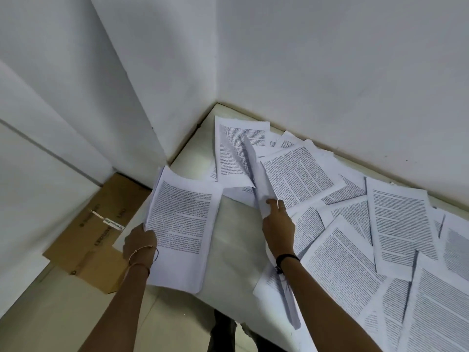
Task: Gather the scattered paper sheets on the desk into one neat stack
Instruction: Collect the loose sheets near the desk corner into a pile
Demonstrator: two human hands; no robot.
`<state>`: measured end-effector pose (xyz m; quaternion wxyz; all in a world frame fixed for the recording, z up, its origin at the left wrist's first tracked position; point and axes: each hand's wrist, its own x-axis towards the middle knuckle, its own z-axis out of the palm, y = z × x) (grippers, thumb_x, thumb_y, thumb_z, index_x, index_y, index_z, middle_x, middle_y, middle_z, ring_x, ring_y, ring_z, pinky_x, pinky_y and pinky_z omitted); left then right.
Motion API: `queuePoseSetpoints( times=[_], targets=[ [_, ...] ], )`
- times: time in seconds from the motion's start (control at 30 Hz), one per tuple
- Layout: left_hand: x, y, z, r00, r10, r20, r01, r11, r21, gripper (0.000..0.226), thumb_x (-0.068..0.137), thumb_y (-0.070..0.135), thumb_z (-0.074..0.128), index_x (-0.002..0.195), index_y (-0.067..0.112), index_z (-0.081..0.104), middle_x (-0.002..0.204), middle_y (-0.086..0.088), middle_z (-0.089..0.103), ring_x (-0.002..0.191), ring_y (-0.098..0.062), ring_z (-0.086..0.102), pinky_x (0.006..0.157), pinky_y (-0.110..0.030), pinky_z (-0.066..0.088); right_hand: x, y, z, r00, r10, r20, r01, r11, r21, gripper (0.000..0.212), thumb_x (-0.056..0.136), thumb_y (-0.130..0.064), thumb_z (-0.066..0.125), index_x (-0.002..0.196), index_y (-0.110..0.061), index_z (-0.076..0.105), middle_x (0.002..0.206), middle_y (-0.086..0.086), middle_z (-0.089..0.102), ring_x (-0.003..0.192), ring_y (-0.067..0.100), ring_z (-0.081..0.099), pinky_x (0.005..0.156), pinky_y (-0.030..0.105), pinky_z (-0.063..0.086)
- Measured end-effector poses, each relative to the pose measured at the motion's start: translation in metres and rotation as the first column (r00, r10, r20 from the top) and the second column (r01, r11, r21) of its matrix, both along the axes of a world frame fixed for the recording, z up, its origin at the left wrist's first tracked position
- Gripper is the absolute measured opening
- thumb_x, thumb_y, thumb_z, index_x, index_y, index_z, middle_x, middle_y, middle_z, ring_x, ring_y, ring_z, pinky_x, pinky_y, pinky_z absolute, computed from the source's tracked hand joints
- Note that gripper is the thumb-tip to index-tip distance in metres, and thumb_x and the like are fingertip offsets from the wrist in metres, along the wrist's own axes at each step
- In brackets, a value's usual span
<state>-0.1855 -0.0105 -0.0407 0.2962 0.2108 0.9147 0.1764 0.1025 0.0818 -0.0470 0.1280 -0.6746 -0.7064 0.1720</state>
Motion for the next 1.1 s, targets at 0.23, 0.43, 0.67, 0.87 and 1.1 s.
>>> queuePoseSetpoints(
  times=[0.23,0.43,0.67,0.87,1.1],
  targets=[
    [0.017,0.014,-0.003,0.983,-0.170,-0.071,0.154,0.971,-0.185,0.040,0.088,0.018,0.049,0.127,0.012,0.052,0.118,-0.023,0.059,0.104,-0.041,0.057,0.086,-0.044,0.046,0.000,-0.004,0.002,1.000,0.021,-0.003,-0.021,1.000,-0.004,0.053,0.079,0.005,0.050,0.129,-0.009,0.051,0.130,0.011,0.051,0.086,0.032,0.064,0.055,0.035,0.047],
    [0.023,0.021,-0.011,0.921,-0.198,-0.335,0.210,0.978,-0.001,0.069,0.068,-0.002,0.058,0.132,0.015,0.040,0.133,-0.018,0.045,0.121,-0.037,0.046,0.101,-0.054,0.033,-0.001,-0.006,-0.010,0.964,0.262,0.039,-0.259,0.964,-0.068,0.051,0.078,-0.005,0.052,0.129,-0.010,0.051,0.134,0.013,0.051,0.100,0.029,0.063,0.064,0.037,0.053],
    [0.044,0.082,-0.011,0.913,-0.406,0.041,0.369,0.865,0.340,0.029,0.090,0.003,0.050,0.117,0.000,0.058,0.123,-0.020,0.057,0.116,-0.034,0.053,0.100,-0.039,0.041,-0.001,-0.005,-0.011,0.877,0.432,-0.213,-0.472,0.857,-0.208,0.061,0.094,-0.058,0.034,0.147,-0.052,0.004,0.161,0.003,0.011,0.144,0.023,0.025,0.104,0.047,0.040],
    [0.062,0.140,-0.011,0.903,-0.403,0.146,0.340,0.881,0.330,0.040,0.094,0.017,0.050,0.131,0.001,0.049,0.133,-0.019,0.050,0.122,-0.031,0.049,0.101,-0.033,0.037,0.006,0.038,-0.013,0.906,0.406,-0.123,-0.422,0.889,-0.176,0.065,0.092,-0.060,0.028,0.149,-0.028,0.027,0.158,0.005,0.022,0.144,0.024,0.026,0.107,0.044,0.041],
    [0.064,0.207,-0.022,0.895,-0.333,0.298,0.253,0.927,0.275,0.064,0.091,0.030,0.055,0.144,0.004,0.029,0.147,-0.017,0.035,0.135,-0.030,0.036,0.113,-0.038,0.028,0.006,0.088,-0.028,0.941,0.337,0.001,-0.333,0.929,-0.163,0.060,0.092,-0.032,0.056,0.146,-0.016,0.034,0.156,0.012,0.023,0.144,0.029,0.024,0.110,0.046,0.037]
  ],
)
